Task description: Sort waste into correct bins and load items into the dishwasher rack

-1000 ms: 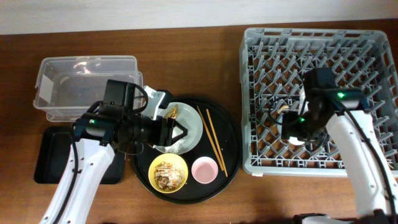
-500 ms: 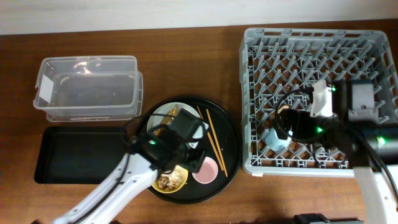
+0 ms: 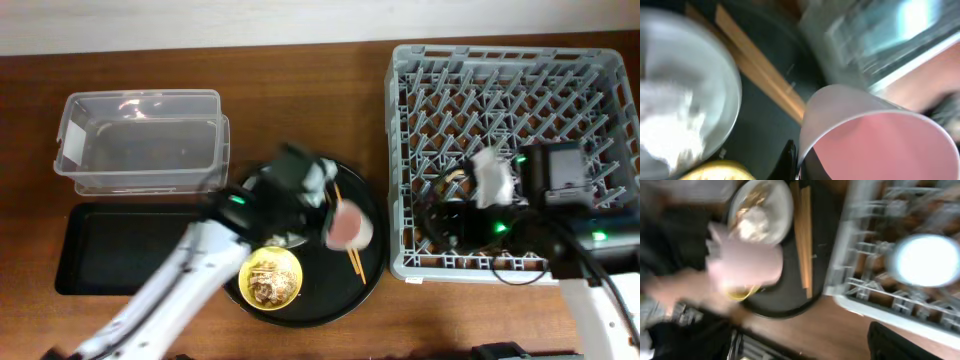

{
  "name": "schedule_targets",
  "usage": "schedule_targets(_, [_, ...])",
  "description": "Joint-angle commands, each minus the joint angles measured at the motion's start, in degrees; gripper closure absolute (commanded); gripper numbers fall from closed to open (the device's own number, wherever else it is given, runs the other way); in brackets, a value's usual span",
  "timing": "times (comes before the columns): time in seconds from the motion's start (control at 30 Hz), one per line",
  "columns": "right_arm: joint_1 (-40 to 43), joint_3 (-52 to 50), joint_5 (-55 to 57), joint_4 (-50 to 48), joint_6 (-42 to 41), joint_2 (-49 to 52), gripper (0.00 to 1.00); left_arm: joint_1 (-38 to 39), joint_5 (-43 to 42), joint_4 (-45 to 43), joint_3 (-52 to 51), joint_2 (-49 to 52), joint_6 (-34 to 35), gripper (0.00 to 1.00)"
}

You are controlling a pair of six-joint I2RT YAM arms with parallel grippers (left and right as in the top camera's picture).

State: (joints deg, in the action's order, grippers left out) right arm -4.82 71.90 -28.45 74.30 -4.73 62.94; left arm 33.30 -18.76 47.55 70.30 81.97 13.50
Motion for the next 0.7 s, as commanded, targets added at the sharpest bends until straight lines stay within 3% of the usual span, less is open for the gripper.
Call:
schedule_targets(0.0, [-6.2,-3.5,-18.0,-5.0,13.0,-0.3,0.13,-10.7,-33.8,-1.3,3.3,-2.4,-7.5,1.00])
schedule_targets(0.07, [-9.9,-3.9,-20.9,-11.4,13.2,-0.2,0.13,-16.8,-49.1,0.4,3.3,-2.3,-11.9,1.00])
schedule_targets(0.1, [-10.6,-3.9,-20.9,-14.0,11.6,-0.2,0.14,-18.7,-52.1,1.5,3.3,-2.3,-13.1,1.00])
schedule_targets(0.23, [-10.6,-3.9,-21.0,-22.1,8.7,0.2,0.09,-20.0,-56.1,4.1,3.3,-2.3,-14.9,1.00])
schedule_targets(0.33, [-10.7,-3.9,-30.6,-25.4,9.3,2.3,0.09,-20.0,-59.8,3.5,3.3,-2.3,-15.3,1.00])
schedule_targets(0.43, [-11.8,-3.9,-36.1,-26.4,10.7,3.3,0.28,-20.0,-59.5,3.5,3.3,-2.3,-15.7,1.00])
schedule_targets(0.6, [-15.0,-3.9,-36.0,-31.2,10.3,3.3,0.33,-19.8,-59.5,3.7,3.3,-2.3,-16.4,1.00])
schedule_targets(0.67, [-15.0,-3.9,-35.7,-31.3,10.3,3.3,0.47,-19.7,-59.5,3.7,3.3,-2.3,-16.4,1.00])
